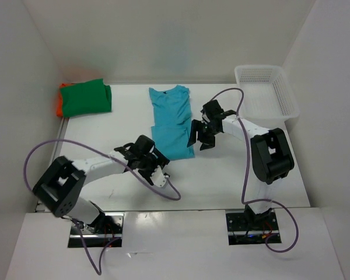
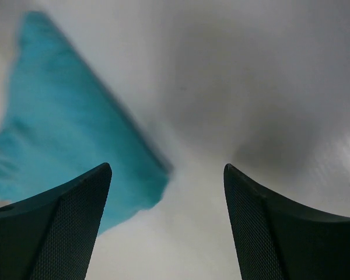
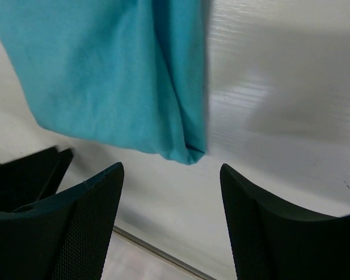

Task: Fold and stack the t-shirts
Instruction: Grab one side of the 2/3 rectangular tshirt with both arms

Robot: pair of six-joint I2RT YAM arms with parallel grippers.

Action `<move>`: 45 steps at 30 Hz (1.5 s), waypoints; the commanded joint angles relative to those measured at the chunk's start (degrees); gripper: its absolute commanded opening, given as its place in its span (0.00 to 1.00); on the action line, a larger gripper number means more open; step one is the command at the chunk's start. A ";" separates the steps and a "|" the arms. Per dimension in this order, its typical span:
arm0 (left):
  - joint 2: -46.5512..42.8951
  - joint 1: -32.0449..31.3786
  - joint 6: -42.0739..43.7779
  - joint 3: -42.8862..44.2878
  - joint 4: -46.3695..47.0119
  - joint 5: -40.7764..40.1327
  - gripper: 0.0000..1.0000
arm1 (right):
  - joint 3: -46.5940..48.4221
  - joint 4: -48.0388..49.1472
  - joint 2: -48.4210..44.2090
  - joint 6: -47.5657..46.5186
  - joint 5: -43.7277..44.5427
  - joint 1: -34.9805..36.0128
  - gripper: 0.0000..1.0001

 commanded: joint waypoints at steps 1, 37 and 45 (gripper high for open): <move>6.47 -0.03 -0.53 3.92 2.16 -3.15 0.85 | -1.02 5.02 0.09 1.30 -0.38 0.41 0.72; 9.13 -0.12 -10.81 13.70 -16.53 2.10 0.04 | -10.68 -2.69 -6.12 2.61 -2.92 6.28 0.00; -5.29 -4.07 -18.55 19.32 -41.14 10.90 0.04 | -15.52 -18.35 -27.22 17.46 -5.12 22.55 0.00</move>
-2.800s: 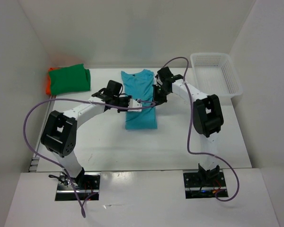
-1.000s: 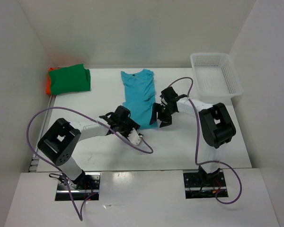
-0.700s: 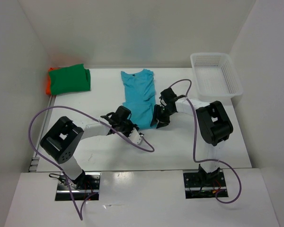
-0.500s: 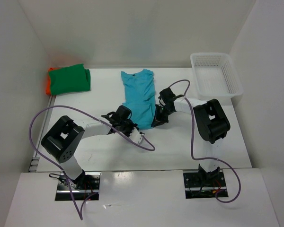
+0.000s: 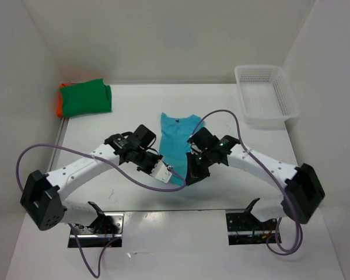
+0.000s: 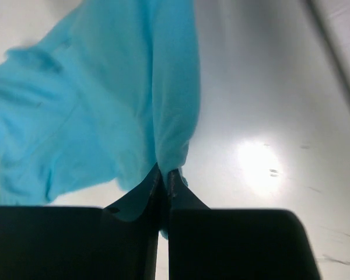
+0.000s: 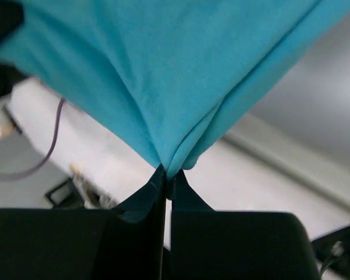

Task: Fold and stack the t-shirts
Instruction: Grab one side of the 2/3 rectangular tshirt with both arms, then fold the long partially folded tshirt into a neat square

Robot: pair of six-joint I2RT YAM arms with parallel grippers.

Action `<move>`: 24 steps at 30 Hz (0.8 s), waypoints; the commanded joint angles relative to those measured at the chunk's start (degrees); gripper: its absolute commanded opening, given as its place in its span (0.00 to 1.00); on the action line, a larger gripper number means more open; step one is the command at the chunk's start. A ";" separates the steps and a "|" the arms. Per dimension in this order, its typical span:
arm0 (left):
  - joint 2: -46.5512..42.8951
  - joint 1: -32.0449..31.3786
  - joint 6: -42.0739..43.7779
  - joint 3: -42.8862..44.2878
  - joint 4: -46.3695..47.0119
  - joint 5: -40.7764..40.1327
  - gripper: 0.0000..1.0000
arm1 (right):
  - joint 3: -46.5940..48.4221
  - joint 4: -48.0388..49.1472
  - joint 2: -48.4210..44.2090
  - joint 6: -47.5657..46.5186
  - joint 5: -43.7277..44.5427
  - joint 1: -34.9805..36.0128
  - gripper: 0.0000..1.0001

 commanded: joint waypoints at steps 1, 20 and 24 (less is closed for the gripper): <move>-3.11 -0.16 -6.35 6.22 -15.28 7.61 0.03 | -0.42 -12.87 -8.86 7.48 -1.56 3.32 0.00; 23.95 13.73 -21.40 33.40 -2.48 12.36 0.03 | 18.47 -15.53 6.12 -11.59 3.01 -23.57 0.00; 26.68 14.26 -21.93 34.63 -0.71 11.13 0.03 | 18.48 -12.29 9.12 -12.21 0.02 -26.55 0.00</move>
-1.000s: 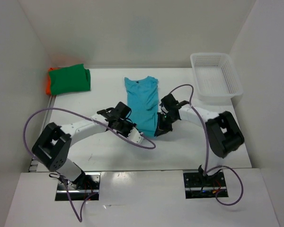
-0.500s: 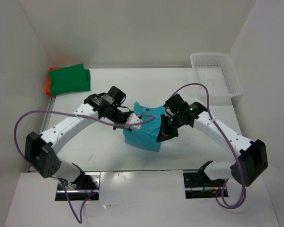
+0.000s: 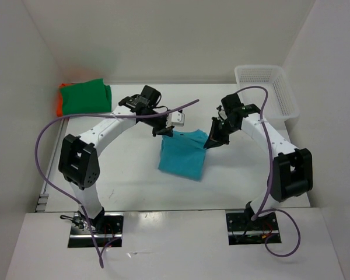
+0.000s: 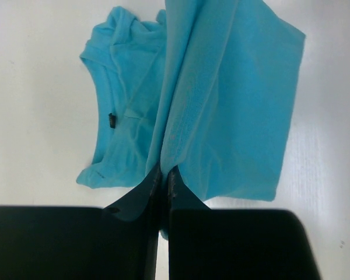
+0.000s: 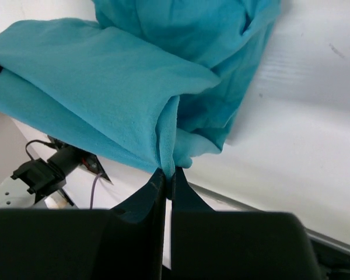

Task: Fold and stack the t-shirts
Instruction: Fold the long partially folded tshirt into a neat square

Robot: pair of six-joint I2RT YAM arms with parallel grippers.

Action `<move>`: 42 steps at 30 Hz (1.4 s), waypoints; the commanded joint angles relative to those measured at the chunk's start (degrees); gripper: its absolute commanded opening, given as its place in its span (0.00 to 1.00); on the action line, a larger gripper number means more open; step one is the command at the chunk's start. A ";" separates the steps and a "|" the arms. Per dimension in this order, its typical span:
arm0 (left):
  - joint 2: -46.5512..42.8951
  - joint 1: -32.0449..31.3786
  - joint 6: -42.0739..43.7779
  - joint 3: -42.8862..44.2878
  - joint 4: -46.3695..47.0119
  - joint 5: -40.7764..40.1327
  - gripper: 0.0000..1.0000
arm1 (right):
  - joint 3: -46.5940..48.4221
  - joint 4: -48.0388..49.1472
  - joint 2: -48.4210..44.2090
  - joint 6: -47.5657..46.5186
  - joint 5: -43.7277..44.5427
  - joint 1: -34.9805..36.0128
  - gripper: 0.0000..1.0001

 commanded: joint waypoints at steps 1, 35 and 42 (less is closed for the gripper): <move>2.38 1.88 -1.38 2.72 2.24 -2.07 0.03 | 1.52 0.05 2.54 -3.50 0.76 -2.21 0.00; 17.65 3.99 -36.17 8.80 14.98 3.65 0.83 | 3.97 24.75 20.02 4.85 7.27 1.39 0.00; 21.72 9.35 -40.41 7.21 20.44 -3.91 0.76 | 5.56 25.90 25.49 3.78 10.78 0.34 0.00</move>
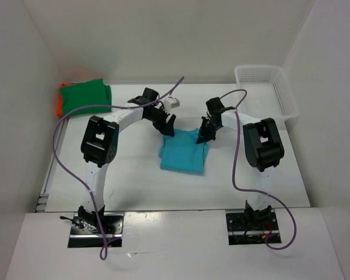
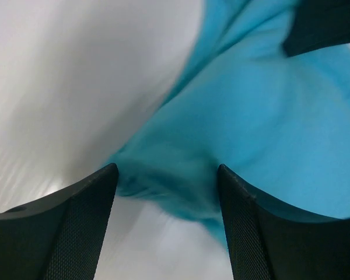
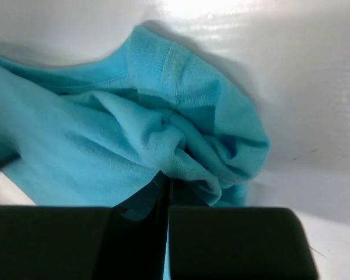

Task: Fold and stack the t-shirts
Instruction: Fold the long partially folded tshirt into a neat square

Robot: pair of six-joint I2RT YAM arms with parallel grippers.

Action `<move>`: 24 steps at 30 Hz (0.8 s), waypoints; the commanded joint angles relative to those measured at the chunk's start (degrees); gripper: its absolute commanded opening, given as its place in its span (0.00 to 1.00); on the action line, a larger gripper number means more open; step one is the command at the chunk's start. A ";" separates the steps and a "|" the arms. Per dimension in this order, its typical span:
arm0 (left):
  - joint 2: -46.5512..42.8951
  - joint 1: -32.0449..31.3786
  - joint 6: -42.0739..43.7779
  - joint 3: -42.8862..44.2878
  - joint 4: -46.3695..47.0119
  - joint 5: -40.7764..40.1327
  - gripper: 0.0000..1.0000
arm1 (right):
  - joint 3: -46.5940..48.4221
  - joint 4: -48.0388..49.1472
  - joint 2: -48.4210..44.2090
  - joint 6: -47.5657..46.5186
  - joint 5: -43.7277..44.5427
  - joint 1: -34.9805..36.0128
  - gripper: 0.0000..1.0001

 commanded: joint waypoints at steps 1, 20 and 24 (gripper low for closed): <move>-0.73 3.58 -3.73 -1.02 3.89 -1.53 0.76 | 1.63 2.97 0.70 -0.87 3.50 -0.71 0.00; -10.75 4.82 -10.32 -14.72 -10.70 6.29 1.00 | -0.03 -3.54 -21.96 -2.19 5.52 -0.71 0.56; -9.35 1.57 -12.51 -18.16 -6.66 1.20 1.00 | -2.15 -4.67 -24.51 -2.19 6.14 -0.71 0.57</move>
